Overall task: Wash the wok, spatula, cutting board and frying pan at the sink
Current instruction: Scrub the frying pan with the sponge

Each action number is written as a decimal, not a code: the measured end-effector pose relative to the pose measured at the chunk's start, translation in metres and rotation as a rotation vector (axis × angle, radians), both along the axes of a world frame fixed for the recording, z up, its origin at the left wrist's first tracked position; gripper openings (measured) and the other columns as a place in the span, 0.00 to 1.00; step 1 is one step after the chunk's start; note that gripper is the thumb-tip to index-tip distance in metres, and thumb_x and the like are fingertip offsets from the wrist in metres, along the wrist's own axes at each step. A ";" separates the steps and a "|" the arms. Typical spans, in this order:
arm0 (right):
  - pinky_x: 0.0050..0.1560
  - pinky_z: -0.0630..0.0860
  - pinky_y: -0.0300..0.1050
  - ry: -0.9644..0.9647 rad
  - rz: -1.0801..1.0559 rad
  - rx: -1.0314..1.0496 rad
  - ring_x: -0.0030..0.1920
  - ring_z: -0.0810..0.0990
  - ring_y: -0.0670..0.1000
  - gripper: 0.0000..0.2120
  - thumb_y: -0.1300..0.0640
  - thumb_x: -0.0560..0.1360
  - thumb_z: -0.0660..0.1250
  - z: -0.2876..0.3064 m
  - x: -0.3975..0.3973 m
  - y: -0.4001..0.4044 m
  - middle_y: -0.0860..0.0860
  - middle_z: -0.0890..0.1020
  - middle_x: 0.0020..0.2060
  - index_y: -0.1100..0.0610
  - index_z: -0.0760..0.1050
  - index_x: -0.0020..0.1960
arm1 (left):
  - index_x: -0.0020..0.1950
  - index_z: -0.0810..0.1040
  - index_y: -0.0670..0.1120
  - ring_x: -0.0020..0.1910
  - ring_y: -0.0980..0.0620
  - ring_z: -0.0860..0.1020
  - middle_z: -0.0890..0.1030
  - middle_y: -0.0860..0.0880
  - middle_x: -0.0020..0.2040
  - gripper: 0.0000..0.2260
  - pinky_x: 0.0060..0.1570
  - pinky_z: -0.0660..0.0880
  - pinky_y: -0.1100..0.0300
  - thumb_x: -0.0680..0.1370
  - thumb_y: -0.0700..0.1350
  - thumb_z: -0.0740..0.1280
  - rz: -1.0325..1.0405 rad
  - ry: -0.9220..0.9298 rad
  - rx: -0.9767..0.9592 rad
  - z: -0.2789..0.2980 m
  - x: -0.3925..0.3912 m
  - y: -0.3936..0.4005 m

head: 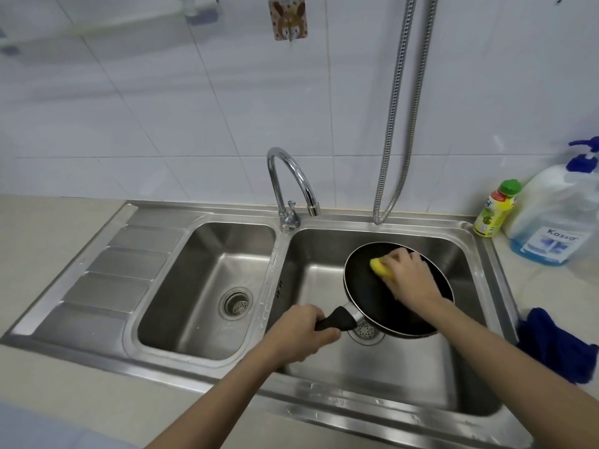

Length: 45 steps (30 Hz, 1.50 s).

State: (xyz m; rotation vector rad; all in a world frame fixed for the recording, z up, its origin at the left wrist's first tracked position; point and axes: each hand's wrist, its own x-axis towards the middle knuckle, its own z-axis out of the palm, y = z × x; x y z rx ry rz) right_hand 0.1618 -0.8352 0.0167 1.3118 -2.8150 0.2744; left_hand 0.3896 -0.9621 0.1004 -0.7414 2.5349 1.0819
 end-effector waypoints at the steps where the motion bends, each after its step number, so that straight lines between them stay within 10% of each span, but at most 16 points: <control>1: 0.36 0.75 0.53 0.089 -0.007 0.097 0.41 0.76 0.61 0.17 0.56 0.61 0.79 -0.002 -0.007 0.004 0.57 0.78 0.47 0.58 0.80 0.48 | 0.42 0.77 0.44 0.24 0.55 0.73 0.77 0.51 0.29 0.13 0.24 0.69 0.65 0.76 0.54 0.68 0.026 -0.001 0.001 0.000 0.002 -0.002; 5: 0.44 0.74 0.52 0.159 0.130 0.388 0.47 0.76 0.61 0.16 0.52 0.67 0.73 0.014 0.003 0.011 0.57 0.77 0.49 0.56 0.79 0.52 | 0.42 0.77 0.43 0.20 0.56 0.71 0.77 0.50 0.28 0.13 0.23 0.67 0.65 0.76 0.53 0.68 0.105 0.019 0.005 -0.001 0.004 -0.008; 8: 0.57 0.69 0.45 -0.340 0.162 0.327 0.59 0.74 0.55 0.17 0.47 0.73 0.64 0.022 0.016 0.012 0.54 0.74 0.56 0.49 0.75 0.61 | 0.40 0.76 0.44 0.18 0.57 0.70 0.77 0.50 0.28 0.12 0.22 0.67 0.65 0.76 0.51 0.68 0.117 0.020 -0.024 -0.003 0.002 -0.009; 12: 0.53 0.69 0.40 -0.777 0.210 -0.054 0.49 0.75 0.48 0.14 0.43 0.62 0.65 0.020 0.039 0.001 0.47 0.72 0.46 0.42 0.75 0.47 | 0.42 0.75 0.44 0.28 0.52 0.75 0.75 0.51 0.31 0.13 0.26 0.66 0.61 0.75 0.53 0.67 -0.035 -0.004 -0.226 -0.001 -0.004 -0.007; 16: 0.56 0.69 0.46 -0.419 0.109 -0.234 0.52 0.71 0.52 0.20 0.59 0.66 0.71 0.008 0.028 -0.009 0.51 0.72 0.53 0.53 0.75 0.57 | 0.45 0.75 0.44 0.35 0.48 0.74 0.72 0.52 0.33 0.14 0.33 0.64 0.58 0.77 0.55 0.64 -0.241 -0.050 -0.389 0.001 -0.004 -0.004; 22: 0.38 0.77 0.52 0.056 0.046 0.142 0.43 0.78 0.60 0.19 0.54 0.59 0.76 0.003 0.003 0.017 0.55 0.78 0.46 0.56 0.79 0.49 | 0.34 0.72 0.47 0.24 0.56 0.71 0.72 0.53 0.27 0.16 0.24 0.63 0.65 0.75 0.56 0.68 0.022 0.013 -0.134 -0.005 0.003 -0.009; 25: 0.52 0.71 0.47 -0.090 0.102 0.262 0.55 0.75 0.57 0.19 0.45 0.73 0.64 0.018 0.009 0.019 0.53 0.74 0.56 0.51 0.74 0.61 | 0.39 0.75 0.44 0.19 0.57 0.69 0.74 0.51 0.25 0.14 0.21 0.66 0.65 0.76 0.53 0.69 0.167 0.032 -0.007 -0.007 -0.001 -0.009; 32: 0.48 0.71 0.44 -0.654 0.089 -0.118 0.48 0.77 0.52 0.15 0.46 0.72 0.61 0.041 0.049 -0.006 0.49 0.75 0.45 0.51 0.78 0.52 | 0.44 0.75 0.45 0.31 0.54 0.75 0.77 0.51 0.34 0.18 0.30 0.71 0.58 0.70 0.60 0.71 0.179 0.024 -0.136 -0.012 -0.016 0.005; 37: 0.56 0.68 0.45 -0.487 0.091 -0.172 0.55 0.73 0.54 0.15 0.53 0.77 0.64 0.028 0.040 -0.028 0.52 0.75 0.56 0.53 0.75 0.62 | 0.56 0.71 0.49 0.38 0.52 0.76 0.78 0.52 0.44 0.16 0.35 0.72 0.59 0.72 0.52 0.69 0.073 0.031 -0.216 -0.018 -0.014 0.025; 45: 0.53 0.68 0.51 0.089 -0.037 0.311 0.58 0.70 0.59 0.16 0.56 0.76 0.58 0.028 -0.002 -0.013 0.56 0.70 0.62 0.55 0.71 0.64 | 0.55 0.75 0.54 0.32 0.54 0.73 0.76 0.54 0.35 0.11 0.31 0.67 0.60 0.73 0.48 0.66 0.146 0.139 -0.132 -0.028 -0.004 0.019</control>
